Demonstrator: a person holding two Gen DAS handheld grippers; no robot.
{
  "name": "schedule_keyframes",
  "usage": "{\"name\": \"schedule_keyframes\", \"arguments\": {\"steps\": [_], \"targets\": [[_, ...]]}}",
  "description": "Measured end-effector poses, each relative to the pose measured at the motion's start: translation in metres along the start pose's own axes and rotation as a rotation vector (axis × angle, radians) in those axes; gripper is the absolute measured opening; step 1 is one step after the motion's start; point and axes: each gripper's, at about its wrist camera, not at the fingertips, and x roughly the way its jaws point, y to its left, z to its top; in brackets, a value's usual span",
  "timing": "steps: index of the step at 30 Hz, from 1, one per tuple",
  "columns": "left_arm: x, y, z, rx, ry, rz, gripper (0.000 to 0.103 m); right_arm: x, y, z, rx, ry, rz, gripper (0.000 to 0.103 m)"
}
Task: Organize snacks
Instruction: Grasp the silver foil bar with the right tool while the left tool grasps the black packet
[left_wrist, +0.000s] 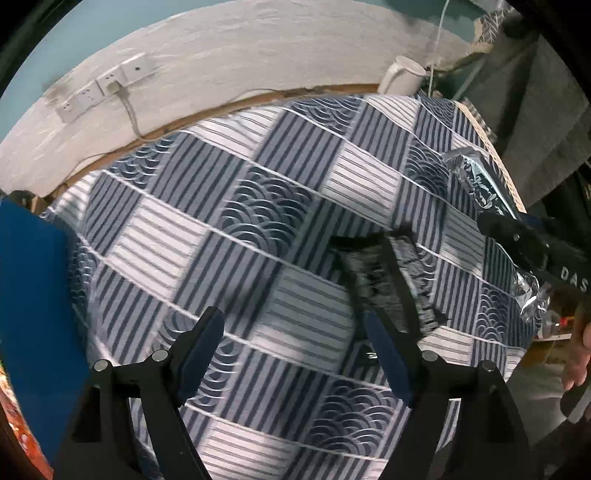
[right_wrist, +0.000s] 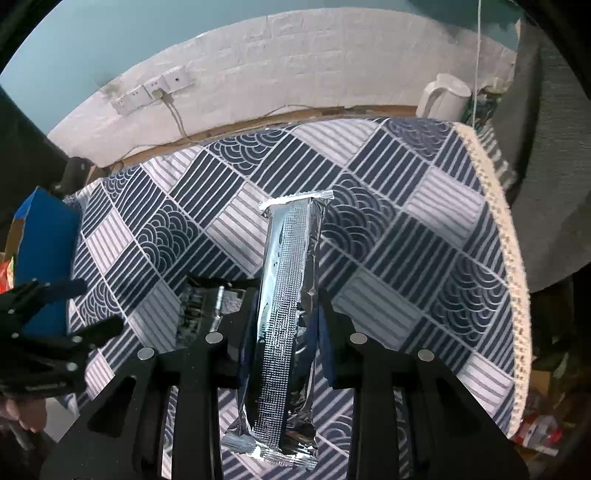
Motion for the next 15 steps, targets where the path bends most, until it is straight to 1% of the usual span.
{"name": "schedule_keyframes", "arguments": {"steps": [2, 4, 5, 6, 7, 11, 15], "targets": [[0.004, -0.012, 0.002, -0.008, 0.007, -0.006, 0.081, -0.002, -0.005, -0.007, -0.024, -0.011, -0.026, 0.028], [0.007, -0.024, 0.004, -0.013, 0.004, -0.019, 0.082, -0.001, -0.013, -0.013, -0.026, -0.007, -0.028, 0.028], [0.008, -0.029, 0.004, -0.012, 0.004, -0.023, 0.082, 0.000, -0.019, -0.017, -0.018, -0.003, -0.020, 0.028], [0.010, -0.036, 0.006, -0.007, 0.007, -0.027, 0.087, 0.002, -0.026, -0.020, -0.006, 0.002, -0.016, 0.028], [0.011, -0.041, 0.006, -0.003, 0.008, -0.032, 0.088, 0.003, -0.033, -0.023, 0.008, 0.007, -0.012, 0.028], [0.020, -0.061, 0.012, -0.004, 0.024, -0.050, 0.088, 0.006, -0.058, -0.029, 0.071, 0.015, -0.002, 0.028], [0.034, -0.070, 0.016, -0.033, 0.051, -0.060, 0.088, 0.006, -0.069, -0.031, 0.099, 0.006, 0.017, 0.028]]}}
